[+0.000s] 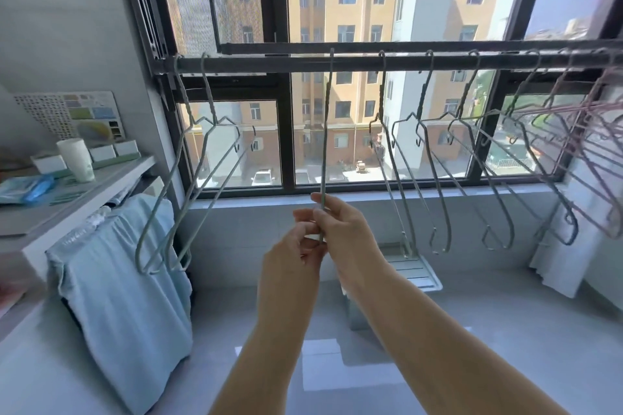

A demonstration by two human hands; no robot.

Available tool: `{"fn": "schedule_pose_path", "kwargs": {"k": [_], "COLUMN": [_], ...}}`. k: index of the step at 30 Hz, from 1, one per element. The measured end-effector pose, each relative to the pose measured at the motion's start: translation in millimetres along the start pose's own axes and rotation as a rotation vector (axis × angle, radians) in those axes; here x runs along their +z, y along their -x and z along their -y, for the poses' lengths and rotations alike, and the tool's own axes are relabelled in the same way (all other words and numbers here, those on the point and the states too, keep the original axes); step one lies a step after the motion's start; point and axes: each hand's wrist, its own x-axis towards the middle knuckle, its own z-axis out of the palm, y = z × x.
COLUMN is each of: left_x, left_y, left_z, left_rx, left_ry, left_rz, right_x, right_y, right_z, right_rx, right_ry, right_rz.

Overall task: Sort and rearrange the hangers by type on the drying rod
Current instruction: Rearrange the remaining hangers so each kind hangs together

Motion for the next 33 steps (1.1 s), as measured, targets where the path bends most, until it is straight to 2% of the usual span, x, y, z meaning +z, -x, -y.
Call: {"fn": "schedule_pose_path", "kwargs": {"k": [16, 18, 20, 23, 24, 26, 30, 31, 33], "left_x": [10.3, 7.4, -2.2, -27.8, -37.4, -55.0, -81.2, -86.4, -94.6], "left_y": [5.8, 7.9, 6.8, -0.9, -3.5, -7.5, -11.2, -11.2, -10.9], "left_z": [0.6, 0.3, 2.9, 12.1, 14.2, 15.5, 26.8, 31.0, 39.6], "left_rx": [0.015, 0.024, 0.052, 0.065, 0.060, 0.066, 0.142, 0.144, 0.083], "left_ry": [-0.031, -0.002, -0.013, -0.037, -0.031, -0.038, -0.177, -0.210, -0.251], "left_rz": [-0.006, 0.058, 0.140, 0.170, 0.126, -0.068, -0.522, -0.570, -0.544], "right_x": [-8.6, -7.1, -5.8, -1.1, 2.4, 14.1, 46.1, 54.5, 72.7], "right_y": [-3.2, -4.2, -1.7, 10.9, 13.6, 13.8, 2.8, -0.5, -7.7], "right_z": [-6.3, -9.1, -9.1, -2.7, 0.3, 5.0, -0.3, -3.9, -11.9], "right_rx": [0.009, -0.003, -0.041, -0.268, -0.364, -0.489, -0.520, -0.504, -0.429], "right_ry": [0.111, 0.229, 0.444, 0.827, 0.912, 0.975, 0.939, 0.936, 0.908], "right_rz": [-0.051, -0.089, -0.103, -0.117, -0.109, -0.042, 0.146, 0.189, 0.273]}}
